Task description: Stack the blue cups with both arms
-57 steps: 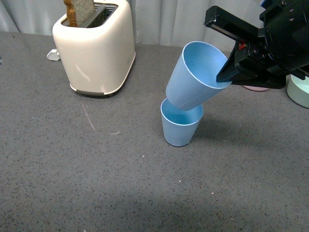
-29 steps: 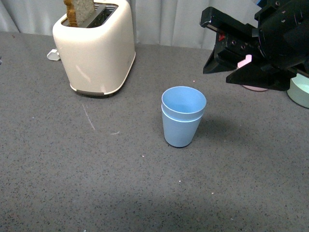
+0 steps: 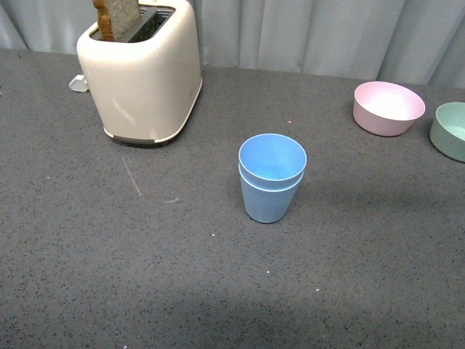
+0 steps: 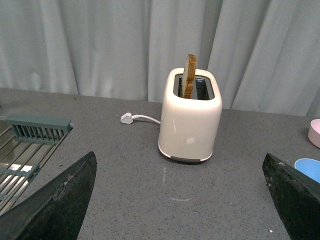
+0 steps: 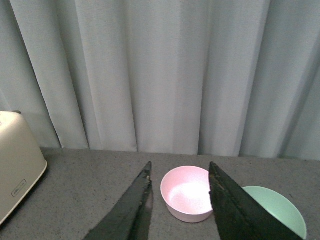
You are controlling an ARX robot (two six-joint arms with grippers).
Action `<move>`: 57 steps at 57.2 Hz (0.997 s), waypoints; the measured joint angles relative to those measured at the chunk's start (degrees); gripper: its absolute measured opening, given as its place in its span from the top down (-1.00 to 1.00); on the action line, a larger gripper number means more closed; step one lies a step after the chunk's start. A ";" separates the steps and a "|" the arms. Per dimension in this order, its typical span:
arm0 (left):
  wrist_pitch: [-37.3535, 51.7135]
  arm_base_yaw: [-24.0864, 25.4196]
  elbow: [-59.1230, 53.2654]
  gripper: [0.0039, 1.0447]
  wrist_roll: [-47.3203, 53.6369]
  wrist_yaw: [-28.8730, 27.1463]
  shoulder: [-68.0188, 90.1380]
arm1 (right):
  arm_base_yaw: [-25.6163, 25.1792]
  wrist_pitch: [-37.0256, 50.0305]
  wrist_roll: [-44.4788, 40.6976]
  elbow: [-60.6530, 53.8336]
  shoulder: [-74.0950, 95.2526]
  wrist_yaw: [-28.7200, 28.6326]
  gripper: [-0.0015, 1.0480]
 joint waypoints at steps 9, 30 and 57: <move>-0.02 0.02 0.00 -0.88 0.00 -0.02 0.00 | -2.69 1.36 -0.87 -8.37 -4.15 -2.95 0.99; -0.02 0.00 0.00 -0.88 0.00 0.00 0.00 | -6.99 -6.58 -1.03 -17.33 -21.66 -7.04 0.98; -0.02 0.00 0.00 -0.88 0.00 -0.02 0.00 | -12.07 -23.43 -1.03 -22.08 -43.50 -12.09 0.98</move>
